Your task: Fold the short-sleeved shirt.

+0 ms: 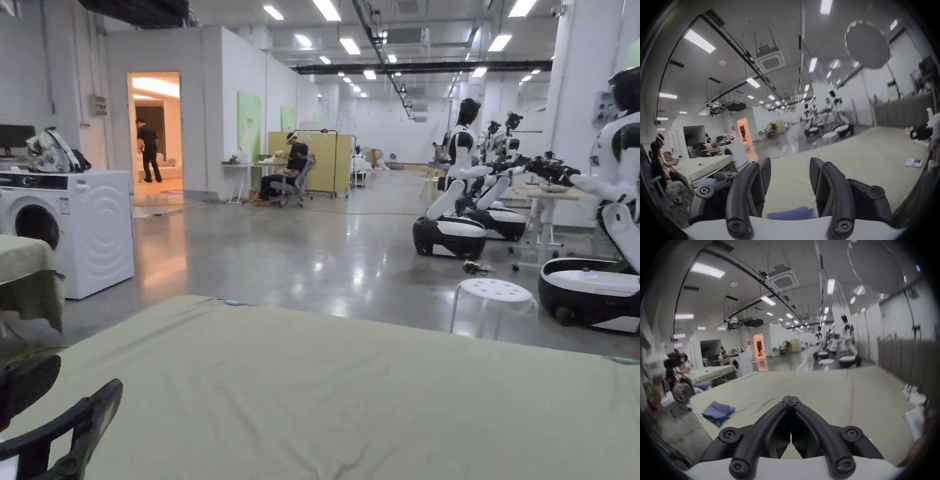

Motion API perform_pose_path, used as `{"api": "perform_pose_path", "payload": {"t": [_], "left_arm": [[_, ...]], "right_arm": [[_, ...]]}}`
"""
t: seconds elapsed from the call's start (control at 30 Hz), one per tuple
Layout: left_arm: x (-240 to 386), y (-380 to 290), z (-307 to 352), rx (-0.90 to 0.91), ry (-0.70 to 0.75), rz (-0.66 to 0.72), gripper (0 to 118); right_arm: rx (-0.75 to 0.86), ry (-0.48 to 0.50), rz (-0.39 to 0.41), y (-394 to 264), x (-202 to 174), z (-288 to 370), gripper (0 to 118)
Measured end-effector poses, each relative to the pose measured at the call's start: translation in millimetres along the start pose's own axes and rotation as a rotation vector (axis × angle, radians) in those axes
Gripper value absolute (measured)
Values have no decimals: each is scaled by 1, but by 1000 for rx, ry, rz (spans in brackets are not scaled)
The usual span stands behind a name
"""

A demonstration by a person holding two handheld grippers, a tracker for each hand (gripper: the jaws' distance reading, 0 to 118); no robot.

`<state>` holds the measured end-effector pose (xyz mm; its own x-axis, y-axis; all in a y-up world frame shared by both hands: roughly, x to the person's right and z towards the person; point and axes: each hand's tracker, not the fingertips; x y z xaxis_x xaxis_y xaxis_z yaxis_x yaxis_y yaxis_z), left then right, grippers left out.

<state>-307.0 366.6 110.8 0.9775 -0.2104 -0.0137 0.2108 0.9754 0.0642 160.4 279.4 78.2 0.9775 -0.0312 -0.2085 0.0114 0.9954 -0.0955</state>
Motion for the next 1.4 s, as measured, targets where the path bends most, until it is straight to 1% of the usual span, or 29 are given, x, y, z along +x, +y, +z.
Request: {"api": "perform_pose_path", "payload": {"t": [0.1,0.13,0.23,0.27,0.3,0.33,0.37,0.4,0.43,0.47,0.53,0.57,0.67,0.77,0.9,1.03,1.07,1.1,1.13,1.17,1.2,1.23,1.27,1.3,1.33,1.4], "left_arm": [[37,-2,12,57,29,-20,49],[46,-5,13,62,35,-8,49],[68,-8,13,36,-59,66,48],[68,-19,11,27,-43,79,47],[70,-21,9,-5,-37,107,39],[71,-24,8,1,-70,126,7],[72,-28,8,-6,-36,136,7],[78,-31,13,-3,-45,178,5],[80,-34,14,-7,-70,182,3],[84,-34,15,-22,-59,172,3],[98,-39,17,-66,-10,49,3],[102,-40,16,-81,6,24,3],[100,-35,17,-85,-53,75,3],[102,-33,16,-81,-57,71,3],[102,-30,19,-76,-64,65,4],[102,-28,23,-62,-55,69,10],[102,-28,26,-45,-48,73,27],[100,-28,30,-7,-41,73,42],[99,-28,34,36,-46,75,46],[97,-27,39,76,-43,94,47],[96,-28,43,119,-56,128,52],[94,-27,46,151,-66,155,59],[91,-26,49,182,-77,190,59],[90,-23,49,190,-83,216,60],[90,-19,48,176,-83,221,60],[88,-14,45,142,-115,219,59]], "right_arm": [[16,-71,118,8,-8,10,0],[27,-84,129,9,-10,13,0],[36,-92,120,10,-13,19,0],[37,-92,114,9,-14,21,0],[39,-95,107,7,-15,23,0],[40,-104,102,5,-16,23,0],[38,-106,99,3,-17,25,0],[40,-104,96,1,-17,28,0],[44,-102,96,-1,-18,30,0],[46,-107,94,-4,-20,31,0],[46,-129,104,-7,-22,34,0],[50,-141,116,-8,-24,35,0],[50,-157,109,-9,-24,36,0],[51,-160,95,-9,-23,37,0],[53,-165,95,-8,-22,39,0],[62,-167,64,-7,-22,40,0],[68,-171,62,-7,-22,41,4],[74,-170,62,-5,-22,43,18],[84,-163,63,-5,-23,45,43],[93,-162,63,-4,-24,46,60],[105,-158,62,-3,-25,47,76],[114,-152,59,-2,-25,48,97],[132,-140,50,-2,-26,49,108],[151,-129,37,-2,-27,50,116],[170,-121,33,-2,-28,53,118],[191,-141,36,1,-32,56,118]]}}
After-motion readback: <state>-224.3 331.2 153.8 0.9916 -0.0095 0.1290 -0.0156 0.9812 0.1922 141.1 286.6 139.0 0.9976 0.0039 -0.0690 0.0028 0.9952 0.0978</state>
